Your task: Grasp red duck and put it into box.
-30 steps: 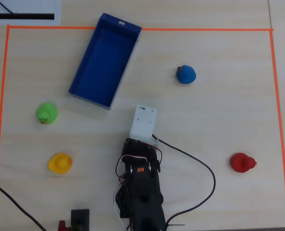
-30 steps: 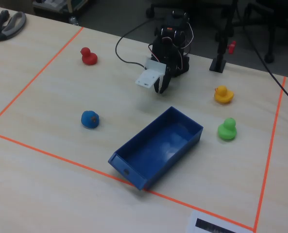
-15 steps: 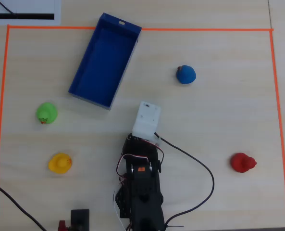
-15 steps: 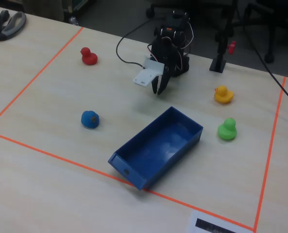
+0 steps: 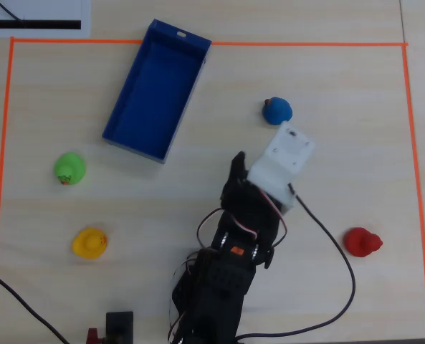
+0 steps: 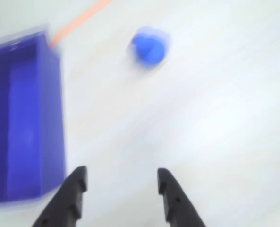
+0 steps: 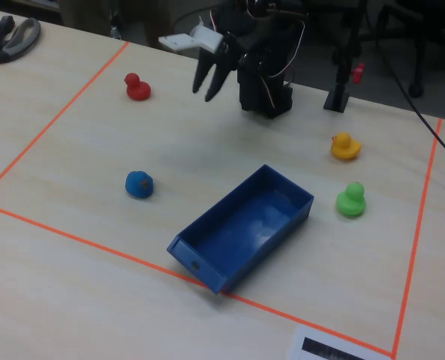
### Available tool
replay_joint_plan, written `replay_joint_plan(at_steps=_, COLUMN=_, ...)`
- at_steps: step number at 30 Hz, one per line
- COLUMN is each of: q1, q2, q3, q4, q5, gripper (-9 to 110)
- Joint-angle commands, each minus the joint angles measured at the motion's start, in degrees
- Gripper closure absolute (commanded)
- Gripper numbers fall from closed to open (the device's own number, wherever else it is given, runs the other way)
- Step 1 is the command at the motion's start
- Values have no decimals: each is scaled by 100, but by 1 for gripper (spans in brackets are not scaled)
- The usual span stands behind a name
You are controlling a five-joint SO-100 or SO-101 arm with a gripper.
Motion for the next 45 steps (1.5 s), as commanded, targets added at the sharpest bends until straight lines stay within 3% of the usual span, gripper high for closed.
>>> replay_joint_plan(at_steps=1, q1=668, q2=-589, q3=-642, q4=-413, q5=-527, gripper=79)
replay_joint_plan(at_steps=15, q1=2979, q2=-3190, q3=-3146, q4=-1881, q5=-756, gripper=64)
replay_joint_plan(at_steps=30, q1=4808, q2=-5660, q3=-3217, q4=-4746, q5=-1134, gripper=62)
replay_joint_plan(at_steps=45, q1=5968, q2=-6258, q3=-3111, q4=-4931, q5=-2048, gripper=61)
